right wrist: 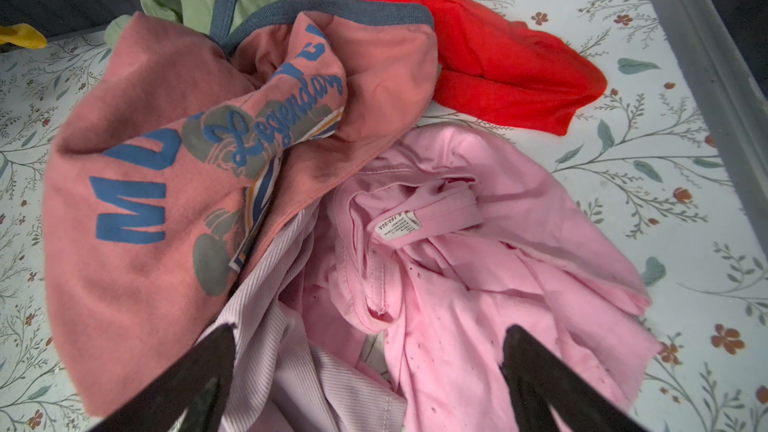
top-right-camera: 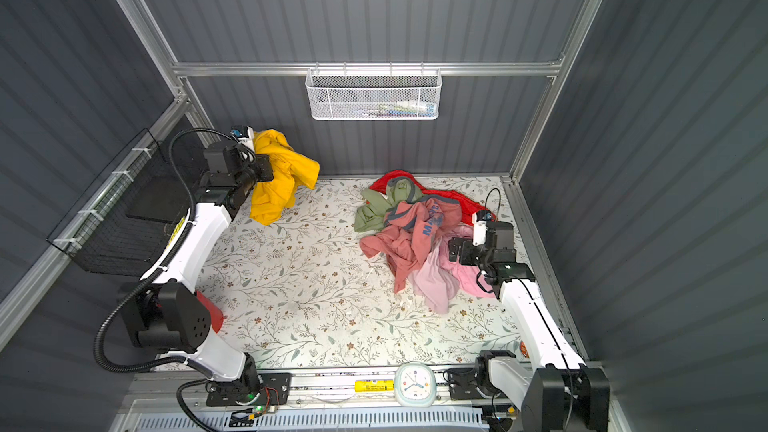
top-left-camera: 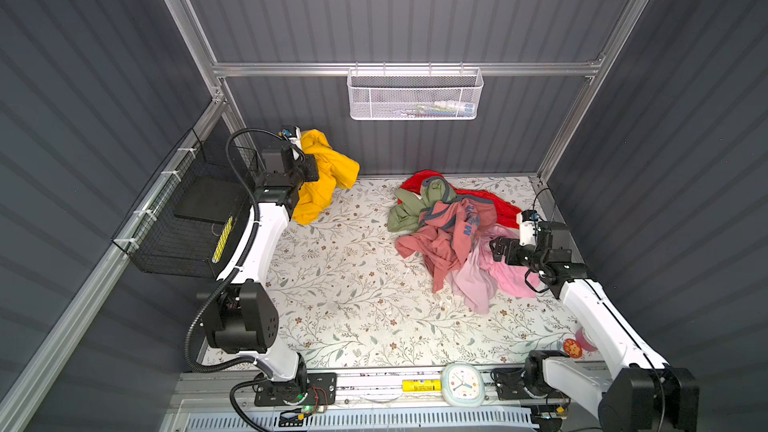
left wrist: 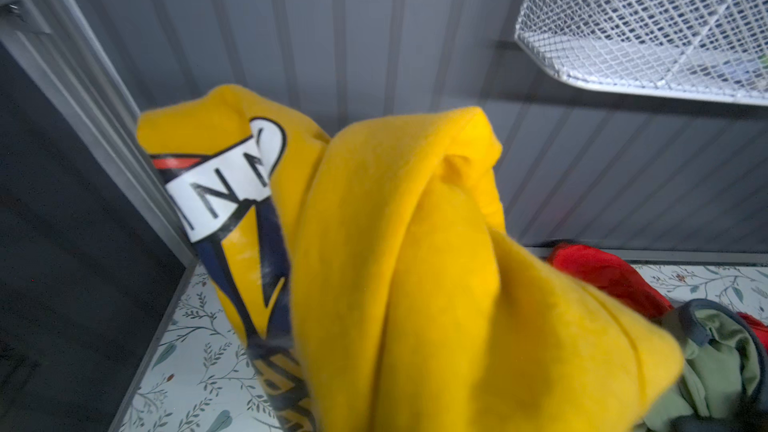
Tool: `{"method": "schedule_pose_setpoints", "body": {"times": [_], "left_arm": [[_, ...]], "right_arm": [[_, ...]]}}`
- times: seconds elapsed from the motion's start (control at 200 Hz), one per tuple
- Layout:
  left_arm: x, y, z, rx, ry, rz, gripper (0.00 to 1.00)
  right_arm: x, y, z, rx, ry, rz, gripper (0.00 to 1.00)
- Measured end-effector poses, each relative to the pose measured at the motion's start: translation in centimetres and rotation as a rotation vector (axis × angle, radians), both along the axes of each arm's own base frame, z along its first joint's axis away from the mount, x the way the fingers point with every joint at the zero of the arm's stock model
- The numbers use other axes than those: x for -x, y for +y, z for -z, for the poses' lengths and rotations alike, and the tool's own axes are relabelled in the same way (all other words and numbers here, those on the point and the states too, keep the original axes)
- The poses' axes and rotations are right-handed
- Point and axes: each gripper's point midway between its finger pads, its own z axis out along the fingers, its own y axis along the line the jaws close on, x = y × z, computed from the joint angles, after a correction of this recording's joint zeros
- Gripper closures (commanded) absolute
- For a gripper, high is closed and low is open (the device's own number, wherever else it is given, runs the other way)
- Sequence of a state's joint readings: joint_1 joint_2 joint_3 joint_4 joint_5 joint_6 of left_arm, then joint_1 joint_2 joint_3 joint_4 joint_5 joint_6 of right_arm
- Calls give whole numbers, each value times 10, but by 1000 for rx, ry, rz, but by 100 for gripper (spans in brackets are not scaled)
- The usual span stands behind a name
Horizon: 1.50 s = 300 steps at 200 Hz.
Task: Pick out a specific cloth from the pile
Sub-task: 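Lower the yellow T-shirt onto the table and open the left gripper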
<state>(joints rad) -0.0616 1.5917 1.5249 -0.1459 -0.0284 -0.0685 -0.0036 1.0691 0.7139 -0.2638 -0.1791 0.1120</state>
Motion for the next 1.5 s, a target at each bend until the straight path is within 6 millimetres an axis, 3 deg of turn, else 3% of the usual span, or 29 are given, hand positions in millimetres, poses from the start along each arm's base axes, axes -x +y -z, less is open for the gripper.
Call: {"method": "schedule_pose_setpoints", "body": {"times": [0.155,0.275,0.535,0.635,0.916,1.081,1.186,1.221,1.291,1.341,1.366,1.501], "left_arm": [[24,13,-10,-3,-34,-64,100],[41,25,10,-18,-1,-124,100],[56,42,94,-73,184,-211,100],[44,43,122,-88,240,-221,100],[1,42,243,-167,483,-193,100],[-7,40,277,-193,548,-167,100],[-11,37,281,-196,566,-149,89],[-13,36,282,-200,570,-142,77],[-13,34,285,-201,581,-127,66],[-13,33,286,-193,587,-122,44],[-12,32,287,-196,592,-114,37],[-9,31,287,-193,607,-106,18]], "right_arm": [[0,0,-1,0,-3,-1,1],[0,0,-1,0,-3,0,1],[-1,-7,-9,27,-62,37,1],[-1,-11,-6,38,-86,58,1],[0,-18,-2,59,-118,94,1],[-1,-20,-5,65,-135,103,1],[-3,-21,-4,66,-142,105,1],[-3,-21,-3,67,-141,106,1],[-3,-21,-1,70,-138,109,1],[-3,-22,-1,72,-139,112,1],[-4,-22,-2,72,-142,112,1],[-6,-24,-1,78,-145,120,1]]}}
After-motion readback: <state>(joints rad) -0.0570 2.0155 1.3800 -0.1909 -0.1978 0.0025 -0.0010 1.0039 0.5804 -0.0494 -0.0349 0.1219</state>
